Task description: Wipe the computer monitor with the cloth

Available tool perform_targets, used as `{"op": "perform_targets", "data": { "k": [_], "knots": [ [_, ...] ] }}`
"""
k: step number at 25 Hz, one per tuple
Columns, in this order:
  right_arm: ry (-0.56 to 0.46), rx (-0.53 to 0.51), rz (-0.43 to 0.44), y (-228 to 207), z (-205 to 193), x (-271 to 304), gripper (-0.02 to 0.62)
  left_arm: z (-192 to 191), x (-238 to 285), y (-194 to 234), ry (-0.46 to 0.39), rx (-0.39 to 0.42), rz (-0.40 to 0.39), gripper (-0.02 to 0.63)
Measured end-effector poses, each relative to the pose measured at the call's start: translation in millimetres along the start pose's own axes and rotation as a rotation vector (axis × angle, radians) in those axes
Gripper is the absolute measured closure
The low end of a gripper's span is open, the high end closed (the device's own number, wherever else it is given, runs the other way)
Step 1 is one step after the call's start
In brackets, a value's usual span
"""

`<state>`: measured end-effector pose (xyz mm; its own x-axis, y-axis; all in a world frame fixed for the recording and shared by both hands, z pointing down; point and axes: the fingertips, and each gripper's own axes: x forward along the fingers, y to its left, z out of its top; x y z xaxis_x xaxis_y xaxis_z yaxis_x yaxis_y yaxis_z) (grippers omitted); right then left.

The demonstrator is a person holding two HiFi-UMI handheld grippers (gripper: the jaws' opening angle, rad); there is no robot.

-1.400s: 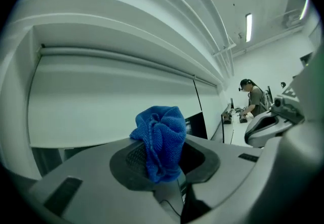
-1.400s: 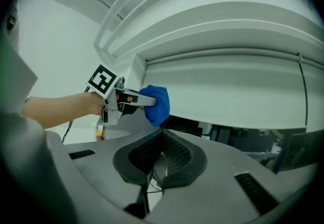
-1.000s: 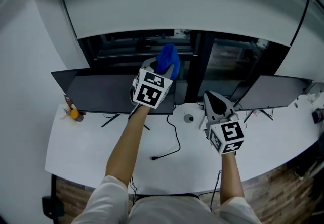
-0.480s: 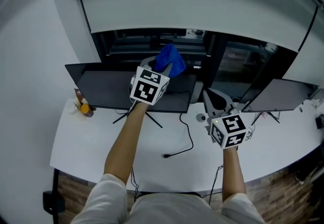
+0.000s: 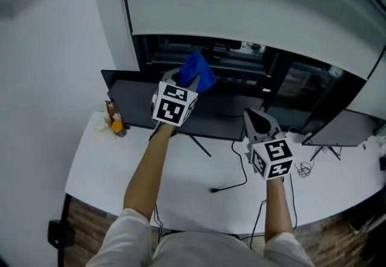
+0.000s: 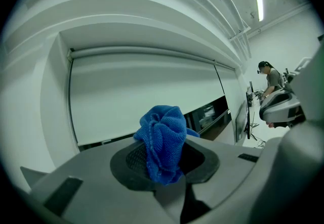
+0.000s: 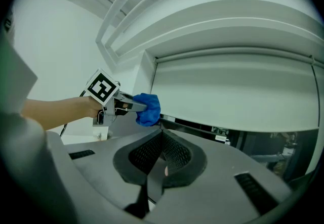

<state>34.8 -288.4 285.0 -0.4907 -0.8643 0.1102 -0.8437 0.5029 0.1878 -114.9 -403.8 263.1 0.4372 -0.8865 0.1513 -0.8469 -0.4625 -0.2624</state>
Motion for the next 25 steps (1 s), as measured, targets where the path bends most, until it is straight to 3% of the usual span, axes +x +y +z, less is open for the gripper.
{"op": "perform_targets", "data": {
  "k": [16, 25],
  "knots": [
    [0.006, 0.004, 0.08, 124.7, 12.6, 105.1, 0.58, -68.2, -84.2, 193.2, 0.034, 0.021, 0.204, 0.489],
    [0.028, 0.009, 0.135, 179.9, 11.6, 156.5, 0.58, -97.8, -118.8, 272.8, 0.054, 0.023, 0.296, 0.489]
  ]
}}
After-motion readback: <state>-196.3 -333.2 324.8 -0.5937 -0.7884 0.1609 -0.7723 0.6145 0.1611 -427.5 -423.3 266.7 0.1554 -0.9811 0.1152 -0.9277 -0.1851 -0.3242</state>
